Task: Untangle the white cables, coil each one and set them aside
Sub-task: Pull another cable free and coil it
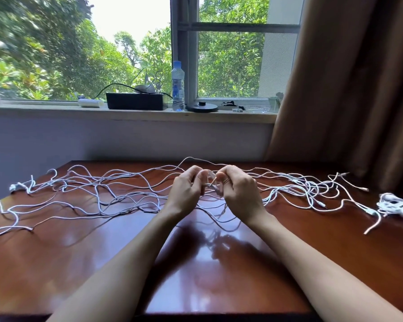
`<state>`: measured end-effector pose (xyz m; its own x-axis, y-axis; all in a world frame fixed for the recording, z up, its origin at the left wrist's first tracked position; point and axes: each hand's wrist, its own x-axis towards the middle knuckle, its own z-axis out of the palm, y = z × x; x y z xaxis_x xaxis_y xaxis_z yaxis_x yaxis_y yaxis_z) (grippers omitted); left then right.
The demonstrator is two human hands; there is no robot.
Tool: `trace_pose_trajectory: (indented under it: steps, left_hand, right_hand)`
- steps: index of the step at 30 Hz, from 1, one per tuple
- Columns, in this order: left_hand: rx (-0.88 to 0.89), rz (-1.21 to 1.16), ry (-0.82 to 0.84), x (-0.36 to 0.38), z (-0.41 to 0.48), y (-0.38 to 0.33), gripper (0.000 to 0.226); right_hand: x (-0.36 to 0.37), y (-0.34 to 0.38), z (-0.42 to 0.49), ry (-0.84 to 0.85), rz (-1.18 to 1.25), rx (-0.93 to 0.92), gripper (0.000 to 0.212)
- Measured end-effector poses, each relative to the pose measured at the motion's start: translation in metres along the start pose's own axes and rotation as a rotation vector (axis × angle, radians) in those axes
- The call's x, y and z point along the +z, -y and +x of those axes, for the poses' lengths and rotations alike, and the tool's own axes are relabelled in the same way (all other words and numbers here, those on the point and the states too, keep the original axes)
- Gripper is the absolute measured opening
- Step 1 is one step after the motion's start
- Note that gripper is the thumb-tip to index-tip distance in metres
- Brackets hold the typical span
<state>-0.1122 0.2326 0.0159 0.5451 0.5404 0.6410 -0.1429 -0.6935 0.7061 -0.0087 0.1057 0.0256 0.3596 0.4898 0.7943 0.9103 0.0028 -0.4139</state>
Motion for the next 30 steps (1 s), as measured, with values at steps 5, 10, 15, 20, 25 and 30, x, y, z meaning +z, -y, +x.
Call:
trace_pose_trajectory:
  steps: [5, 10, 15, 20, 25, 30]
  left_hand:
    - [0.027, -0.067, 0.051, 0.004, -0.001, -0.002, 0.021]
    - [0.007, -0.173, 0.155, 0.004, -0.002, -0.006, 0.019]
    - [0.010, -0.168, 0.220, 0.001, -0.002, -0.009, 0.019]
    - [0.005, -0.150, 0.264, -0.002, -0.002, -0.013, 0.019]
    - [0.020, -0.126, 0.333, -0.006, -0.003, -0.017, 0.020]
    - [0.016, -0.153, 0.354, -0.008, -0.003, -0.019, 0.020]
  right_hand:
    - [0.002, -0.010, 0.008, -0.012, 0.102, 0.182, 0.018]
    - [-0.003, -0.008, 0.012, 0.017, 0.267, 0.363, 0.024]
    - [-0.009, -0.011, 0.017, -0.015, 0.299, 0.417, 0.030]
    - [-0.010, -0.019, 0.021, -0.033, 0.282, 0.436, 0.031]
    - [-0.011, -0.014, 0.021, -0.049, 0.249, 0.453, 0.032]
    - [-0.011, -0.015, 0.022, -0.027, 0.247, 0.481, 0.032]
